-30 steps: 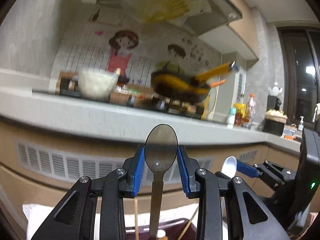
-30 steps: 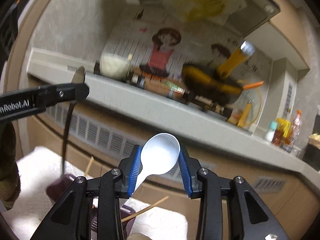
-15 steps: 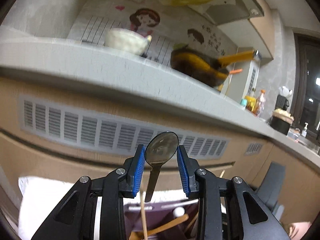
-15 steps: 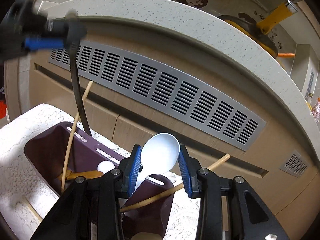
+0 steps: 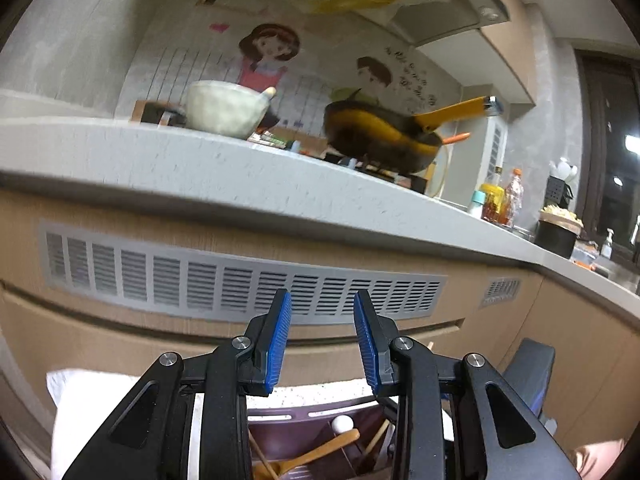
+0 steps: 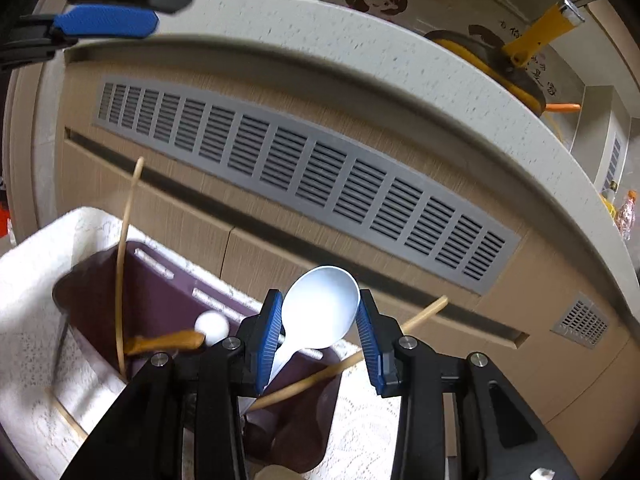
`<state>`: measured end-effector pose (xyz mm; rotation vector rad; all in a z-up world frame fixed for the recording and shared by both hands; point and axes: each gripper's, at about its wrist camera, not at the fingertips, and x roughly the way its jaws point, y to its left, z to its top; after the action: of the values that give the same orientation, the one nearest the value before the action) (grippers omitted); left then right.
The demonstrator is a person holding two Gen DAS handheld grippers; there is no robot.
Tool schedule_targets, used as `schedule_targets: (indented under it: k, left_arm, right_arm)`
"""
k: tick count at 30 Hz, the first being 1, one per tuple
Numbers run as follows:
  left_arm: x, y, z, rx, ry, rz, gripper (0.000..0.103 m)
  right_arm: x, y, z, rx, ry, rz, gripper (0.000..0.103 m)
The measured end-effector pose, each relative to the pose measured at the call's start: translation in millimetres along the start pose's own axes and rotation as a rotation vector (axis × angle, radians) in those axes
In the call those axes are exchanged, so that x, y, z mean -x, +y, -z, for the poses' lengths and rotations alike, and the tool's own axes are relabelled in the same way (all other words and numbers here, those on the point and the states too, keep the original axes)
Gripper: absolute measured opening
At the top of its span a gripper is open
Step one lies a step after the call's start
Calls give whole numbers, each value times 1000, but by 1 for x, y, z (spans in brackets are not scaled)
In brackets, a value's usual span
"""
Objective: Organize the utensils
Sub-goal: 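Carry the brown spoon and white spoon over the purple caddy and release both, then grasp a brown translucent spoon with the left gripper while the right gripper grasps the blue plastic spoon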
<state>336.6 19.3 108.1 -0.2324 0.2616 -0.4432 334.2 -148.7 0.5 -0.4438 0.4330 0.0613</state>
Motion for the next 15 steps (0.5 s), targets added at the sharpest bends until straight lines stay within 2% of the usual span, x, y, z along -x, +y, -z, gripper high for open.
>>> schedule_targets:
  k: [4, 6, 8, 9, 12, 15]
  left_arm:
    - [7, -1, -9, 4, -26, 13, 33]
    - [10, -3, -14, -11, -7, 19, 33]
    - [8, -8, -10, -43, 58, 2, 34]
    - [7, -9, -4, -58, 99, -4, 35]
    - [3, -11, 21, -85, 231, -3, 39]
    - [3, -10, 57, -97, 362, -3, 44]
  right_arm:
    - [0, 1, 4, -1, 10, -12, 35]
    - [-1, 0, 3, -10, 22, -42, 35]
    - [-2, -1, 2, -22, 44, -73, 36]
    - [0, -2, 2, -26, 49, -79, 40]
    - [15, -6, 1, -46, 25, -84, 66]
    - [34, -8, 4, -52, 5, -86, 71]
